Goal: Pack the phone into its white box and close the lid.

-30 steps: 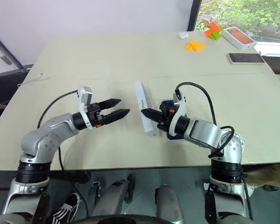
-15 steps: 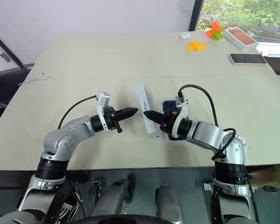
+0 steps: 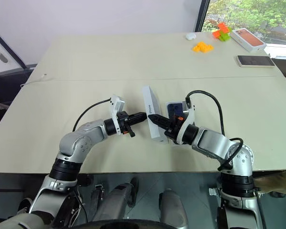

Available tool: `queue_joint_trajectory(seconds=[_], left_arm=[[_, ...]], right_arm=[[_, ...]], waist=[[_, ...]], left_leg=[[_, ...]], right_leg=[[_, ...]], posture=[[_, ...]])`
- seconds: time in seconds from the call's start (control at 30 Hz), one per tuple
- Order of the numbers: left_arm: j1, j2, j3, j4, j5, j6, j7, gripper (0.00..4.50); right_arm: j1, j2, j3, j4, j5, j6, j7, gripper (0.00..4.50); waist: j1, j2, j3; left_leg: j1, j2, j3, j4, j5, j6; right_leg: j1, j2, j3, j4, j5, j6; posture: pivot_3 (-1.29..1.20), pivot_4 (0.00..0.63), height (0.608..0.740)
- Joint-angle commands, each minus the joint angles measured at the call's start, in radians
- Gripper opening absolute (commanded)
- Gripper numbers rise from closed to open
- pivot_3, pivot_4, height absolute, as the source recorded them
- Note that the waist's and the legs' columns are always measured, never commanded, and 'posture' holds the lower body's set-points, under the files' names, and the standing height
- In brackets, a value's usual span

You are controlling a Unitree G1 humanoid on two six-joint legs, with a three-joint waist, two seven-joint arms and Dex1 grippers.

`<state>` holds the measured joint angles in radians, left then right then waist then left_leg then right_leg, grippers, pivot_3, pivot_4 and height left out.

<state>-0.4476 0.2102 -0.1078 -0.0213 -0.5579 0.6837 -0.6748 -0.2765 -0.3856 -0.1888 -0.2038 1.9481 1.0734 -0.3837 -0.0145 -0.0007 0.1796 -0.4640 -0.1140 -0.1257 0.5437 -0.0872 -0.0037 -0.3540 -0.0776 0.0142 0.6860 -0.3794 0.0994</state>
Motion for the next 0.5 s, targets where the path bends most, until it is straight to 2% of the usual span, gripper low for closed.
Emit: queue_joint_trajectory(seconds=[0.03,0.3,0.43,0.5], left_arm=[[-0.014,-0.01,0.001,-0.035,-0.007,-0.007,-0.01,0.09],[-0.006,-0.02,0.001,-0.033,0.0,-0.011,-0.011,0.09],[-0.002,-0.03,-0.009,-0.027,0.008,-0.016,-0.011,0.0],[-0.008,-0.04,-0.012,-0.013,0.016,-0.022,-0.01,0.0]], right_arm=[[0.013,-0.008,0.006,-0.054,0.024,0.002,0.028,0.0],[0.035,-0.061,0.001,-0.04,0.024,0.007,0.035,0.0],[0.034,-0.076,0.012,-0.038,0.024,0.006,0.042,1.23],[0.029,-0.076,0.017,-0.032,0.024,0.003,0.039,2.15]], waist=[[0.0,0.0,0.0],[0.001,0.0,0.0],[0.002,0.0,0.0],[0.001,0.0,0.0]], left_leg=[[0.0,0.0,0.0,0.0,0.0,0.0],[0.0,0.0,0.0,0.0,0.0,0.0],[0.0,0.0,0.0,0.0,0.0,0.0],[-0.001,0.0,0.0,0.0,0.0,0.0]], right_leg=[[0.0,0.0,0.0,0.0,0.0,0.0],[0.0,0.0,0.0,-0.001,0.0,0.0],[0.0,0.0,0.0,-0.001,0.0,0.0],[0.0,0.0,0.0,-0.001,0.0,0.0]], posture=[[0.0,0.15,0.74],[0.0,0.15,0.74],[0.0,0.15,0.74],[0.0,0.15,0.74]])
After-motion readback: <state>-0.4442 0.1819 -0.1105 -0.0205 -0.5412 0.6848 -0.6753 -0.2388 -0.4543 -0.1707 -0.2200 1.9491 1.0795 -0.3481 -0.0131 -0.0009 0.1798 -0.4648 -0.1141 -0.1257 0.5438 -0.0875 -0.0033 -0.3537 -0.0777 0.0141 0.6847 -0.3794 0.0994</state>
